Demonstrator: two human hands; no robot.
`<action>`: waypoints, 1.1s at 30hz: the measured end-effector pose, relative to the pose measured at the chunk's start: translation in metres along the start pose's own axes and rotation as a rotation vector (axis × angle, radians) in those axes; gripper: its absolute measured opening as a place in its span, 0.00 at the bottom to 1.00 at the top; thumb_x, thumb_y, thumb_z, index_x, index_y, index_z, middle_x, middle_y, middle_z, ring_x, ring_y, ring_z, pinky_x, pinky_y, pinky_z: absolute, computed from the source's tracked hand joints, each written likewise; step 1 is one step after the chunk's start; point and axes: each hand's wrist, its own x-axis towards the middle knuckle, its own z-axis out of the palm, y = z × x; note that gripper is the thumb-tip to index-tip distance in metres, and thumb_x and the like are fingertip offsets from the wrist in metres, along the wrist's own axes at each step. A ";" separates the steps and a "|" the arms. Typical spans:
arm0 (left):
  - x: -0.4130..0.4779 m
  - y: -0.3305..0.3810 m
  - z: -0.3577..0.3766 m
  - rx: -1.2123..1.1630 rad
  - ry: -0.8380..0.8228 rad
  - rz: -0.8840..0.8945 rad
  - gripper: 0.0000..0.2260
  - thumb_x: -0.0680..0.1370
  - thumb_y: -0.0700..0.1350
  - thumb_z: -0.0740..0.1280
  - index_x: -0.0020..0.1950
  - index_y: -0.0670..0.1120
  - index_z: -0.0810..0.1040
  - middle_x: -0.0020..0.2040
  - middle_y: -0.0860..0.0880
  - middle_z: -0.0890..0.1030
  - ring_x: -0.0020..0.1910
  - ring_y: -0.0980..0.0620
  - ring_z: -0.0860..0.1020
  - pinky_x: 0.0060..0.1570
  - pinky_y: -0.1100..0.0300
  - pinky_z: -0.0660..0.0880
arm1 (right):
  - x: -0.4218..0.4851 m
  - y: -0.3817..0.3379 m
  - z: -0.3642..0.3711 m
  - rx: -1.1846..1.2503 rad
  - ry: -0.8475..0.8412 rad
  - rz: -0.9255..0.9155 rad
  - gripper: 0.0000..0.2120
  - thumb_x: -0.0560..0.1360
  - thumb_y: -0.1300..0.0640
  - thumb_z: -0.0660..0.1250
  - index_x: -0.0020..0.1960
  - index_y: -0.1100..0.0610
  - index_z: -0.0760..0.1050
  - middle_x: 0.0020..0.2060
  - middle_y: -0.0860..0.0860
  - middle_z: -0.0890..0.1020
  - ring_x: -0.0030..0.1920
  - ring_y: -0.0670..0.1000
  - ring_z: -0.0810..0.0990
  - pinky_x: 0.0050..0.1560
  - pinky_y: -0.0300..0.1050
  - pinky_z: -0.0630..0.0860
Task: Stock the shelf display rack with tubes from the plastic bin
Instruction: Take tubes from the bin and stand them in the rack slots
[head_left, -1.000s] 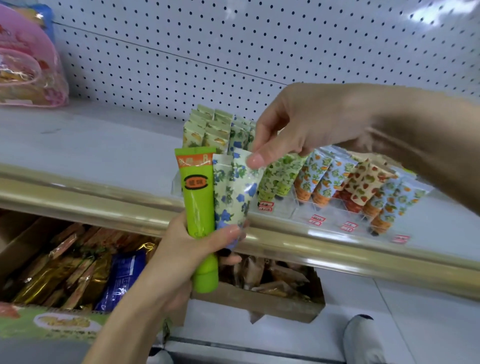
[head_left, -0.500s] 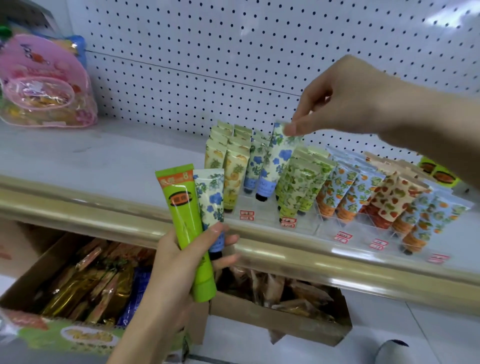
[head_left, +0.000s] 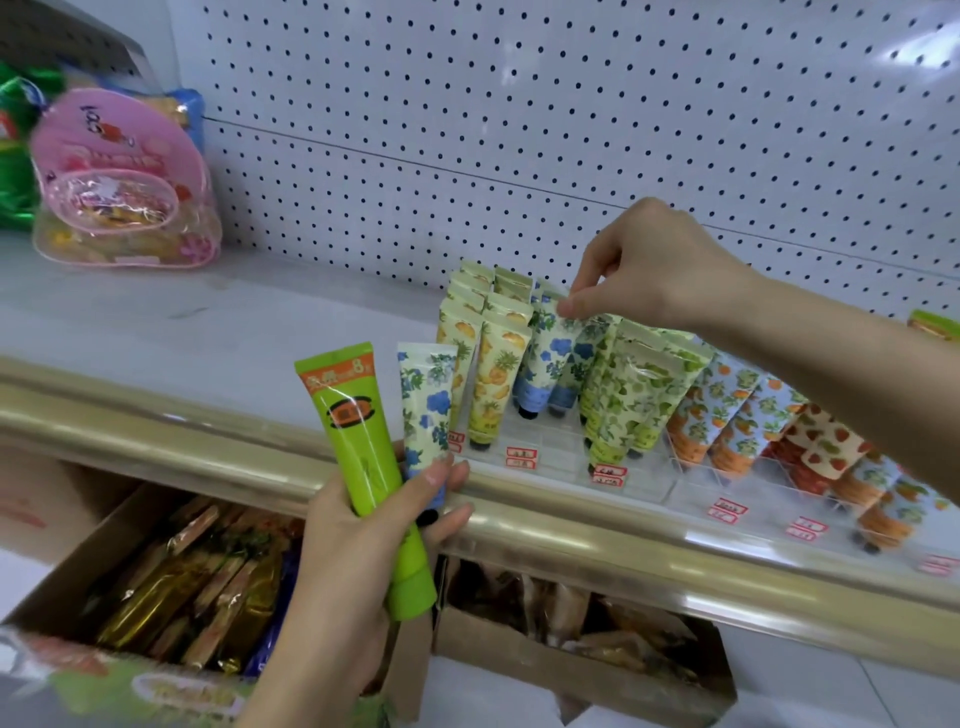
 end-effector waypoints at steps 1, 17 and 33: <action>0.000 0.000 0.000 0.000 -0.004 0.000 0.16 0.67 0.40 0.71 0.53 0.39 0.79 0.46 0.42 0.85 0.47 0.46 0.85 0.36 0.60 0.80 | 0.001 0.000 0.003 -0.003 0.008 0.002 0.11 0.68 0.53 0.76 0.30 0.51 0.77 0.14 0.41 0.70 0.26 0.43 0.69 0.29 0.40 0.63; 0.003 0.000 0.003 0.002 0.015 0.014 0.10 0.68 0.37 0.70 0.49 0.42 0.79 0.44 0.43 0.86 0.46 0.47 0.85 0.36 0.58 0.81 | 0.008 0.007 0.021 -0.009 0.008 0.103 0.10 0.67 0.52 0.75 0.31 0.52 0.78 0.31 0.47 0.80 0.36 0.49 0.79 0.39 0.44 0.73; 0.003 -0.001 0.013 -0.019 0.023 0.019 0.16 0.65 0.38 0.70 0.53 0.42 0.77 0.43 0.43 0.86 0.44 0.46 0.85 0.34 0.58 0.81 | 0.003 0.007 0.023 -0.056 0.019 0.129 0.07 0.69 0.49 0.72 0.35 0.51 0.78 0.33 0.46 0.80 0.39 0.50 0.79 0.38 0.41 0.71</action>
